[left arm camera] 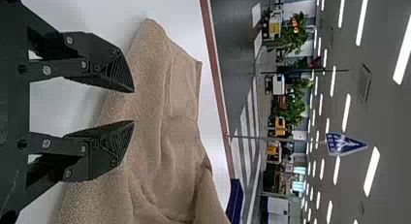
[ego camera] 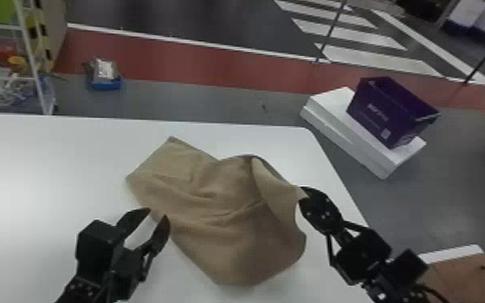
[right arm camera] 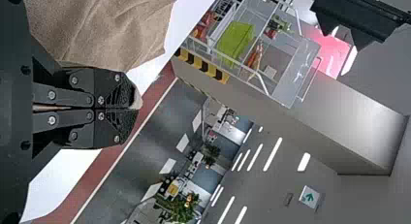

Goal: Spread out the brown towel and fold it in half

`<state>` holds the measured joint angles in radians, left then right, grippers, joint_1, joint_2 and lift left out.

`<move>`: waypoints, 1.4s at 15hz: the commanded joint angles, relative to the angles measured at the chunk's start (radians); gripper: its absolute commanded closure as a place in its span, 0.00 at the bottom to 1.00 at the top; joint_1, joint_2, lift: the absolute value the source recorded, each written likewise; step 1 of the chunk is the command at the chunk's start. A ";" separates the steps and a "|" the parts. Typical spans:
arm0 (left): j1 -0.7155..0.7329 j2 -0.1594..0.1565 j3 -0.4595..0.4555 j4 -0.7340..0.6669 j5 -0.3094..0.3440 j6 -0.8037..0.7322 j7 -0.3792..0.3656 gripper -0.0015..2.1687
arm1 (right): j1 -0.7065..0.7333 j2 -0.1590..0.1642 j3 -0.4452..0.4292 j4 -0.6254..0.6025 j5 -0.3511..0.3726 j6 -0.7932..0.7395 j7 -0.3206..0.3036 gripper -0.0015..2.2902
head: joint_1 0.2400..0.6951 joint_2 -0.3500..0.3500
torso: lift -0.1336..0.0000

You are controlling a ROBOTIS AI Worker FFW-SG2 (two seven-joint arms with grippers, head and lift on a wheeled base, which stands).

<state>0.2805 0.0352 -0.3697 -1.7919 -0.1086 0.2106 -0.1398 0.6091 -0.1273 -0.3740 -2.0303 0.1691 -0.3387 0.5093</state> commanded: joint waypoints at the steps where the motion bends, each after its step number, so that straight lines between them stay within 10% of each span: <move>1: -0.023 -0.005 -0.005 0.042 0.000 -0.030 0.005 0.26 | -0.025 -0.002 0.000 0.044 0.009 0.001 0.009 0.80 | 1.00 0.00 | 0.08; 5: -0.081 -0.009 -0.031 0.100 0.007 -0.055 0.017 0.12 | -0.035 -0.005 -0.029 0.107 -0.005 -0.055 0.044 0.80 | 1.00 0.00 | 0.08; 21: -0.336 -0.038 -0.037 0.371 -0.025 -0.043 0.105 0.14 | -0.012 -0.003 -0.065 0.090 -0.011 -0.098 0.104 0.80 | 1.00 0.00 | 0.08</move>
<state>-0.0456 0.0000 -0.4139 -1.4193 -0.1333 0.1451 -0.0323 0.5948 -0.1304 -0.4382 -1.9393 0.1580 -0.4344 0.6136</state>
